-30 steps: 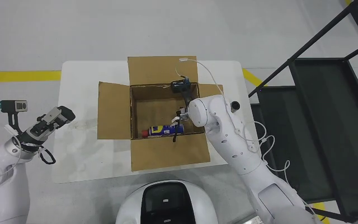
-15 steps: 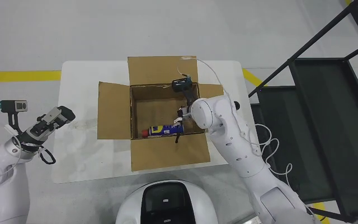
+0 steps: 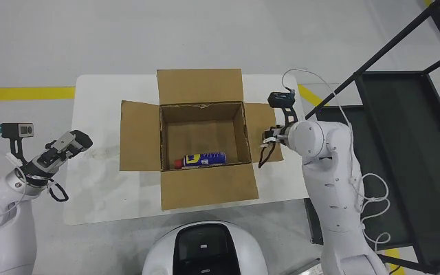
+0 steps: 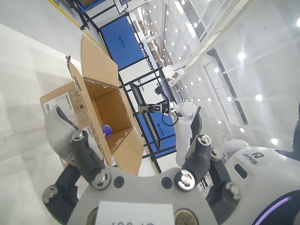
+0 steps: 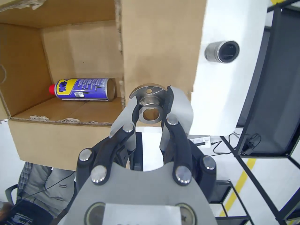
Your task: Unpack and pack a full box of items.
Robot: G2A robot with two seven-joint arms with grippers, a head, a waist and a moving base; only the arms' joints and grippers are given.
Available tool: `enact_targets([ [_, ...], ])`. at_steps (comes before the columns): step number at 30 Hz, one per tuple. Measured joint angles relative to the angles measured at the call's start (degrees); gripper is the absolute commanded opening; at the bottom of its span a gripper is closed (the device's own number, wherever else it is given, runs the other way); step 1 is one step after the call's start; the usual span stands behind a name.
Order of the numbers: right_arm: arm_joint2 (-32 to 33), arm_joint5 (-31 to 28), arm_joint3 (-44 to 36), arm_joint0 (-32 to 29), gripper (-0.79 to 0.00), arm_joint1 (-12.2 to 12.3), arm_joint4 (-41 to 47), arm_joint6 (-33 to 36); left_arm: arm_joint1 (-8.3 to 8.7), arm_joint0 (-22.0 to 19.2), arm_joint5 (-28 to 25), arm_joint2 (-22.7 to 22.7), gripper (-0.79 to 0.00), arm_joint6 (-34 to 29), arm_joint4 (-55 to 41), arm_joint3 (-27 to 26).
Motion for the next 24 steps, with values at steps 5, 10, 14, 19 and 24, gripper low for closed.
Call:
enact_targets([
  [5, 8.1, 1.8, -0.8, -5.8, -0.785, 0.7, 1.6, -1.1, 0.00, 0.0, 0.0, 0.0, 0.000, 0.0, 0.0, 0.0],
  [10, 11.5, 2.9, 2.5, -9.0, -0.785, 1.0, 2.5, -3.6, 0.00, 0.0, 0.0, 0.0, 0.000, 0.0, 0.0, 0.0],
  [14, 10.7, 4.0, 8.7, -8.4, -0.785, 1.0, 3.4, -6.8, 0.00, 0.0, 0.0, 0.0, 0.000, 0.0, 0.0, 0.0],
  [19, 8.7, 7.1, 16.5, -6.2, -0.785, 0.7, 3.8, -12.1, 0.00, 0.0, 0.0, 0.0, 0.000, 0.0, 0.0, 0.0],
  [24, 7.9, 9.6, 22.9, -3.8, -0.785, 0.4, 4.7, -18.9, 0.00, 0.0, 0.0, 0.0, 0.000, 0.0, 0.0, 0.0],
])
